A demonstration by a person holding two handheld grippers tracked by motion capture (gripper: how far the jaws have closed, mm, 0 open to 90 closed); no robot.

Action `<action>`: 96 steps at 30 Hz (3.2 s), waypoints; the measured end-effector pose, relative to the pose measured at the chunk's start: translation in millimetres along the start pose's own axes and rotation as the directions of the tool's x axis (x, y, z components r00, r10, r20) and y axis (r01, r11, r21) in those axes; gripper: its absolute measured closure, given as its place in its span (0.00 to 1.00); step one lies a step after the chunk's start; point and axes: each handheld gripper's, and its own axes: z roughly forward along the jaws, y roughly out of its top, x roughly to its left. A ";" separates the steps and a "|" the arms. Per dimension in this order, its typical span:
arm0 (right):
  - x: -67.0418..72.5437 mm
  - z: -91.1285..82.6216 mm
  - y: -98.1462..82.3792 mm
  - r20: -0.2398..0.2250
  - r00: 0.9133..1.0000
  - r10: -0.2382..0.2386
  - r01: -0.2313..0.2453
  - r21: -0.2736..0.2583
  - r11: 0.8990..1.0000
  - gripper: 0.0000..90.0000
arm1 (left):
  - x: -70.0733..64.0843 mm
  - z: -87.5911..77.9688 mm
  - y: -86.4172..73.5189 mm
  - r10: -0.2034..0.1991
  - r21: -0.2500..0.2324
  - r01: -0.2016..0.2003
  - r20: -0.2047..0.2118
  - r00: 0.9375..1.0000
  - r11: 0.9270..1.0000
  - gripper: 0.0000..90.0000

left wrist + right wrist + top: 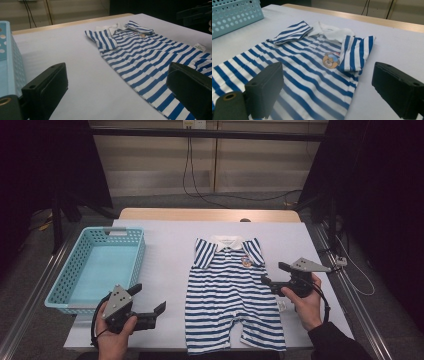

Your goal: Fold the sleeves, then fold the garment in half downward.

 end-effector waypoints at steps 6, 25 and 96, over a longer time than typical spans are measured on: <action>4.1 -12.6 -4.3 0.005 1.000 0.001 -0.001 0.016 1.000 0.10 | -13.4 10.7 1.9 0.025 0.025 -0.025 0.015 1.000 0.999 0.04; 12.8 -26.7 -22.5 -0.014 0.999 0.045 -0.041 0.186 0.982 0.12 | -23.0 68.7 7.4 0.018 0.132 -0.029 0.084 0.996 0.991 0.04; 25.8 -37.6 -39.5 -0.146 0.986 -0.083 0.135 0.399 0.907 0.99 | -34.5 88.5 -9.5 0.006 0.446 -0.125 0.259 0.966 0.886 0.98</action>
